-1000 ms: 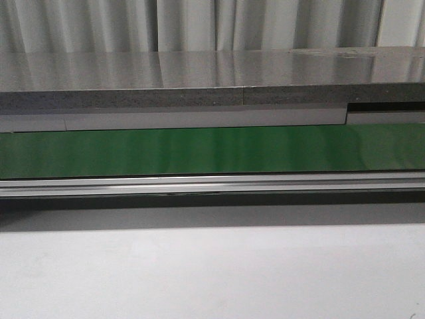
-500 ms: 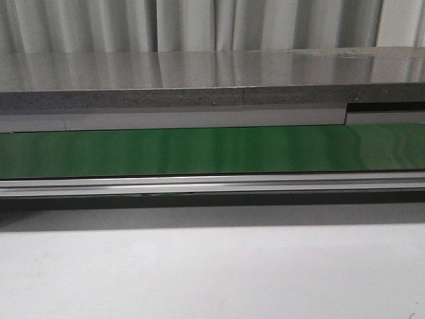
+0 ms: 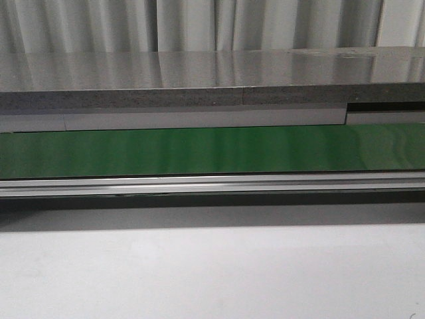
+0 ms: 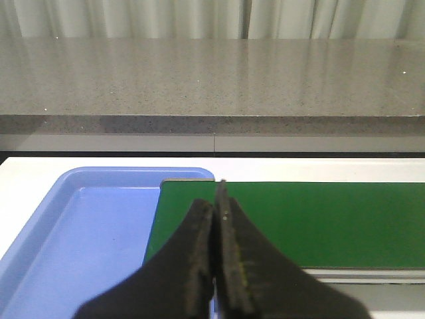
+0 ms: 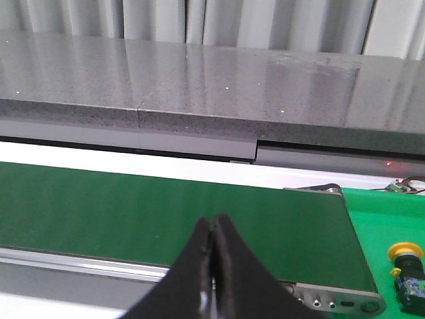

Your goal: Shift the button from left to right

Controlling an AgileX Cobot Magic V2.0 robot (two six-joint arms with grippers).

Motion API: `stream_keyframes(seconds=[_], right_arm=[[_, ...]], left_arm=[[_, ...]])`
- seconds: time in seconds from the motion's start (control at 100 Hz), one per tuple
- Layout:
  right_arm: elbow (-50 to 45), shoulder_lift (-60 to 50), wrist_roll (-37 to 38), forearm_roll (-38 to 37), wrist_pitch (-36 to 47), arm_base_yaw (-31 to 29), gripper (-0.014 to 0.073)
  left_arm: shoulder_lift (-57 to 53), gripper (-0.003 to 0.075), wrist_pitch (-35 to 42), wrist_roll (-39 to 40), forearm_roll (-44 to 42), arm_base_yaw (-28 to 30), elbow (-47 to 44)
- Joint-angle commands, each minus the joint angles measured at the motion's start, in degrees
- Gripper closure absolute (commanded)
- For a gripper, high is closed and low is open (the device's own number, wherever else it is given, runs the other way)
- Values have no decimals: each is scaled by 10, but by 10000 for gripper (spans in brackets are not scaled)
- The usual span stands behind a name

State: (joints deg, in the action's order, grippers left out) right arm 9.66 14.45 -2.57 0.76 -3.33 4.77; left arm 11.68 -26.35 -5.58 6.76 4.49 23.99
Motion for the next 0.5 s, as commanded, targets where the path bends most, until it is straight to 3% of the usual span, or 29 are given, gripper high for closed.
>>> stream_keyframes(seconds=[0.0, 0.3, 0.49], right_arm=[[-19, -21, 7, -14, 87, 2, 661], [-102, -135, 7, -14, 91, 2, 661], [-104, -162, 7, -14, 58, 1, 661]], left_arm=[[6, 740, 44, 2, 9, -4, 16], [6, 740, 44, 2, 9, -4, 16], [6, 740, 44, 2, 9, -4, 16]])
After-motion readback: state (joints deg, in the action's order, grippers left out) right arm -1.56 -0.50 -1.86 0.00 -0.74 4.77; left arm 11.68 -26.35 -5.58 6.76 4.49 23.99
